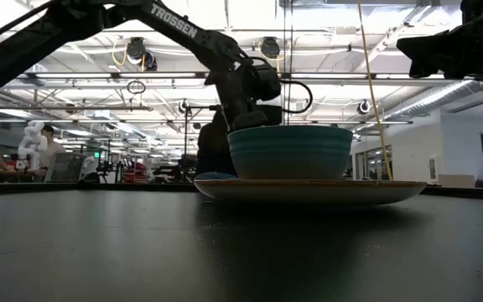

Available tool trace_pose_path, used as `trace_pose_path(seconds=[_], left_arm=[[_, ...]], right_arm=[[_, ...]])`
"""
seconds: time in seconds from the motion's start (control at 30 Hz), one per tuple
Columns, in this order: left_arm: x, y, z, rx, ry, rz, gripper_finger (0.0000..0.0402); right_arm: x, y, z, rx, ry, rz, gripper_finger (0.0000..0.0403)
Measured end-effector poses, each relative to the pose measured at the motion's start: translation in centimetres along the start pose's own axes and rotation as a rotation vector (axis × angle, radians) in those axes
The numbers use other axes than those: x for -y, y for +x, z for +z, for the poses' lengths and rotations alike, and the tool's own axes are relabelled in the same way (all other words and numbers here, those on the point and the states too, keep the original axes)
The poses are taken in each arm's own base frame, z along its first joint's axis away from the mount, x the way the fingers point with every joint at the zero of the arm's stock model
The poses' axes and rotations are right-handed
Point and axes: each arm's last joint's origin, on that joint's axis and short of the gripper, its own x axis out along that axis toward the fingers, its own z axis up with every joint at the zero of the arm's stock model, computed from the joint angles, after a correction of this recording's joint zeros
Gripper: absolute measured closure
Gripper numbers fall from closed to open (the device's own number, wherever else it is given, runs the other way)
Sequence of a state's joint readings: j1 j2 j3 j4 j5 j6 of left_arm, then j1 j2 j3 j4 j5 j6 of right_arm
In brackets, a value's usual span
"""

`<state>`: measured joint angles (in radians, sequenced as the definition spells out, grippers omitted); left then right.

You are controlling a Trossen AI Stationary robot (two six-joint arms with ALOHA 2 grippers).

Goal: Set table place
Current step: Put the blue spoon into the green bowl

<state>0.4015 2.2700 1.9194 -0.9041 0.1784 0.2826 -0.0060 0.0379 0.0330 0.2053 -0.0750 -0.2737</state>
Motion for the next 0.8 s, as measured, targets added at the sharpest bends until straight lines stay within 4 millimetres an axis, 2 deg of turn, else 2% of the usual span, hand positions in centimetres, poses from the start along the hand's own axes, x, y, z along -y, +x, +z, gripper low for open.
trace_pose_path(seconds=[0.6, 0.8], left_arm=[[0.45, 0.16, 0.43, 0.036, 0.060, -0.022, 0.0236], [0.56, 0.56, -0.05, 0.005, 0.039, -0.032, 0.0236]], right_arm=[[0.02, 0.00, 0.07, 0.008, -0.001, -0.002, 0.0403], [0.02, 0.00, 0.07, 0.007, -0.001, -0.002, 0.0403]])
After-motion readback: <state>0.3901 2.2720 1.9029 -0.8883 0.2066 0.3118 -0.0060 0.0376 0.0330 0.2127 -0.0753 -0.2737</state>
